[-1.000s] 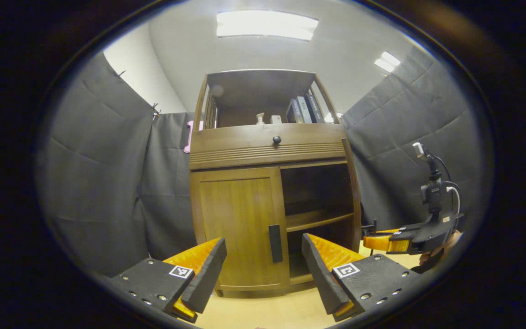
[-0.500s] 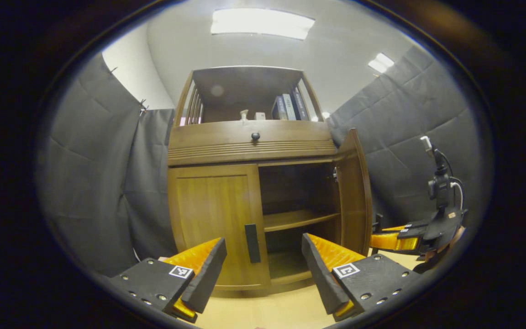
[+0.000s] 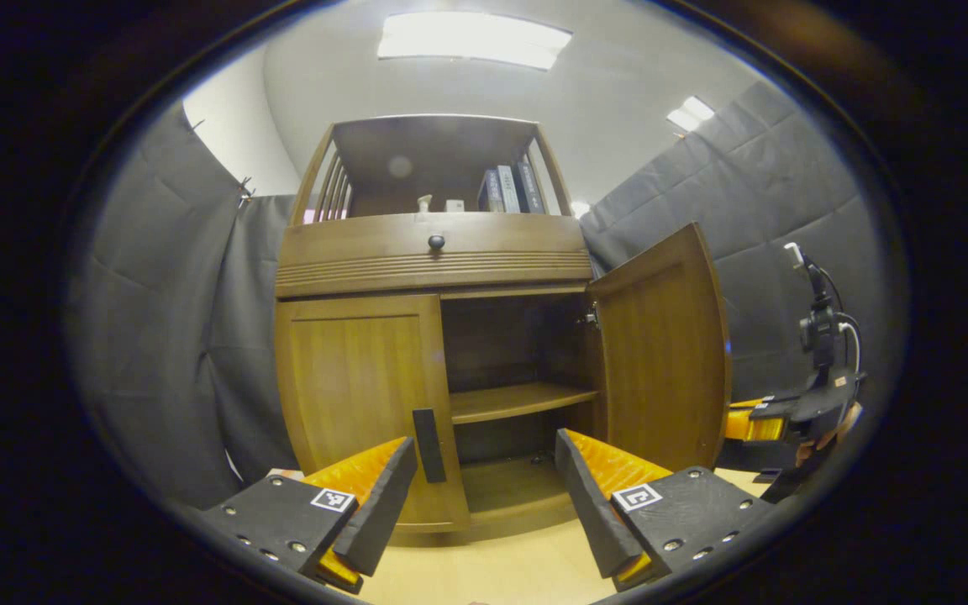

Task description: Open the right door of the double-door shoe cabinet with the right hand, and open the left door with the left hand.

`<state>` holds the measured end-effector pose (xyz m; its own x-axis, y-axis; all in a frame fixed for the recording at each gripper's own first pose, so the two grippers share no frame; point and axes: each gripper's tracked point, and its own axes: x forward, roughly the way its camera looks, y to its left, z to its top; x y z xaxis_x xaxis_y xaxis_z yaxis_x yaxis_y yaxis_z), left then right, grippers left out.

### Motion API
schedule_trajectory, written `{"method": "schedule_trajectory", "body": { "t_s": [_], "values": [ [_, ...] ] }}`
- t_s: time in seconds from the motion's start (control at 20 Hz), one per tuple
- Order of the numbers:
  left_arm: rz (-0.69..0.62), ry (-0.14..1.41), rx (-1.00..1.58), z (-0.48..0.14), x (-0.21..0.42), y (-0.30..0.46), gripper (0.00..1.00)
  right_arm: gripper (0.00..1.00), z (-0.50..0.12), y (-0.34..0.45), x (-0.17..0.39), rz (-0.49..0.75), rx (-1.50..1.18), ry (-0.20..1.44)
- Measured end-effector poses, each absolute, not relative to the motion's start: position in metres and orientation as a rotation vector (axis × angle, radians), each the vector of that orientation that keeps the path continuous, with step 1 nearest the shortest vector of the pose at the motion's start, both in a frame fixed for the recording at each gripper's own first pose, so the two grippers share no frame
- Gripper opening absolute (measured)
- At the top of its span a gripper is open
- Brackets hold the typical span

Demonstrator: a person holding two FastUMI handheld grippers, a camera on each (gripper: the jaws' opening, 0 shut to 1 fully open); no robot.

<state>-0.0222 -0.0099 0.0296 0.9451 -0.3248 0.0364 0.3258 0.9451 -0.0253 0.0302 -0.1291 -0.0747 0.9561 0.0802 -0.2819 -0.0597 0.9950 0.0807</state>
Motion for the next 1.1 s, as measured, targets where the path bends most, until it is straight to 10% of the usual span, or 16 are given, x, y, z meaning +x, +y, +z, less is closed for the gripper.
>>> {"method": "schedule_trajectory", "body": {
  "t_s": [0.7,1.0,1.1],
  "values": [
    [-0.282,-0.034,-0.014,0.016,-0.02,-0.013,0.95,0.0,-0.053,-0.174,-0.017,-0.037,0.083,0.262],
    [-0.228,-0.004,-0.017,0.001,-0.014,-0.017,0.95,1.0,-0.03,-0.179,-0.044,-0.071,0.024,0.215],
    [-0.215,0.003,-0.031,-0.004,-0.013,-0.018,0.95,0.98,-0.022,-0.182,-0.052,-0.089,0.014,0.199]
  ]
}}
